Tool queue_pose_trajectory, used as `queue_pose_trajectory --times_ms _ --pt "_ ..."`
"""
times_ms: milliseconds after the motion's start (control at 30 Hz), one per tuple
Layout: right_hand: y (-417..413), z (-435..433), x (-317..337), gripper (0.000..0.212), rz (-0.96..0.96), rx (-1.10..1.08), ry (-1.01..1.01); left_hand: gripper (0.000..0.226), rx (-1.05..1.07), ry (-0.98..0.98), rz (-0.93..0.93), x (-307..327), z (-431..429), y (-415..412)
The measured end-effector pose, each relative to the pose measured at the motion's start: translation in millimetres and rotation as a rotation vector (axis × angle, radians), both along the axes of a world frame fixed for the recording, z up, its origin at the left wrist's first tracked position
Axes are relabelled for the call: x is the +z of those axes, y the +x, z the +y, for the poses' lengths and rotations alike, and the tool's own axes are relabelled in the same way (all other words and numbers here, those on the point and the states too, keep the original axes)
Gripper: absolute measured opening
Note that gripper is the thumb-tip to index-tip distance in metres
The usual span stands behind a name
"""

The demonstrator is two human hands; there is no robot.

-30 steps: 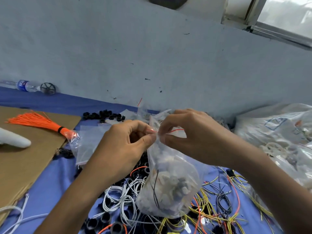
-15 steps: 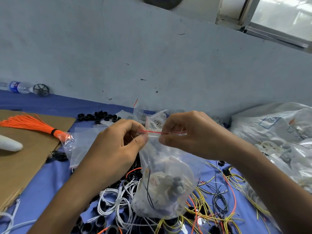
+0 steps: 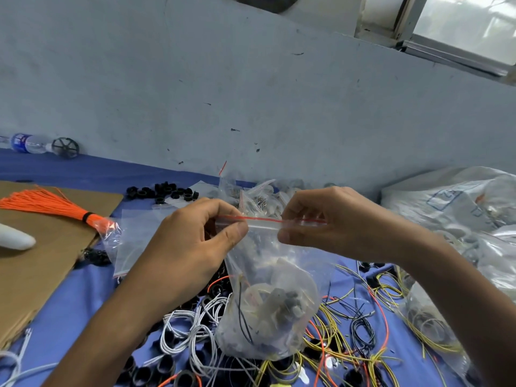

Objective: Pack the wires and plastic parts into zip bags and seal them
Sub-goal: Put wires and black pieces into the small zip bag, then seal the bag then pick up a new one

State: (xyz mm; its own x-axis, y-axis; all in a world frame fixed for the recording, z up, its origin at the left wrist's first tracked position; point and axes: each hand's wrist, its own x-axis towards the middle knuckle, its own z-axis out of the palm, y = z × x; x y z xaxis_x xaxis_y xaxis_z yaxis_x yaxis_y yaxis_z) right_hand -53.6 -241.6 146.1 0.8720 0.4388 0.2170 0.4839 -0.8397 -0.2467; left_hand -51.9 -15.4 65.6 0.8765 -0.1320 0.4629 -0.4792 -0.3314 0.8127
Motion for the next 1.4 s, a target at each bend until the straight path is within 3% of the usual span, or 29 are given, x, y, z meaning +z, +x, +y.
queue_pose_trajectory --times_ms 133,367,600,767,867,1033,1400 --pt "-4 -31 5 0.011 0.052 -0.051 -0.010 0.002 0.022 -0.010 0.022 0 7 3" --pt "-8 -66 -1 0.005 0.103 -0.106 0.158 0.007 0.047 -0.002 0.014 0 12 5" --pt "-18 -48 -9 0.015 0.032 -0.021 0.289 0.005 0.068 0.167 0.009 9 17 -5" --pt "-30 -19 -10 0.017 -0.067 0.065 0.261 0.040 0.043 0.269 -0.141 16 -7 -31" --pt "-36 -5 -8 0.007 -0.091 0.153 0.237 0.031 0.027 0.287 -0.228 14 -21 -38" --pt "-44 4 -10 0.003 -0.104 0.203 0.238 0.009 0.005 0.165 -0.222 14 -24 -39" --pt "-50 8 -11 0.004 -0.118 0.192 0.181 0.021 -0.038 0.109 -0.156 19 -22 -43"
